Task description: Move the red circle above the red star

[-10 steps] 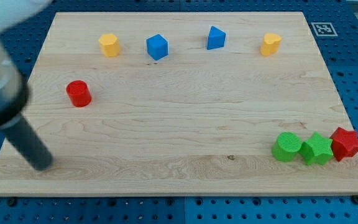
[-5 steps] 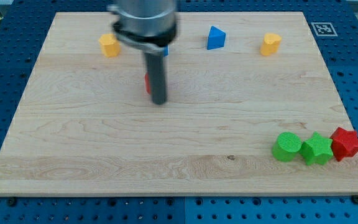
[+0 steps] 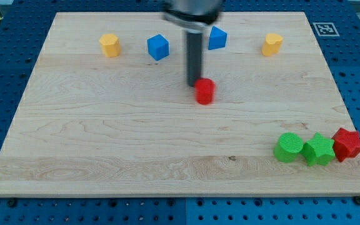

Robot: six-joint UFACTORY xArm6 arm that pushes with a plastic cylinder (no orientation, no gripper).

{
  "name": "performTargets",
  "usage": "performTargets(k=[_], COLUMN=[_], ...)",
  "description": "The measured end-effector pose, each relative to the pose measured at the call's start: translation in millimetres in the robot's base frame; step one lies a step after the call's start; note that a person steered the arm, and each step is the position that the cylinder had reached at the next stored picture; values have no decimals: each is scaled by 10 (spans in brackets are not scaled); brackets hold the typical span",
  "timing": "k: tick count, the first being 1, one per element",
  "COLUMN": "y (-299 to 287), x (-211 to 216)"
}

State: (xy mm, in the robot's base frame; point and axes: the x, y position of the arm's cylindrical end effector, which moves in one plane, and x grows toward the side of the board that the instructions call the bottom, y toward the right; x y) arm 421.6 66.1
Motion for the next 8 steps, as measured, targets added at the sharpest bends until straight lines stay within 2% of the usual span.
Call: performTargets(k=[1,2,3,4,6,7,8], y=[496,110,-346,-328,918,964,658], x=[100,-146,45,501,537,512,289])
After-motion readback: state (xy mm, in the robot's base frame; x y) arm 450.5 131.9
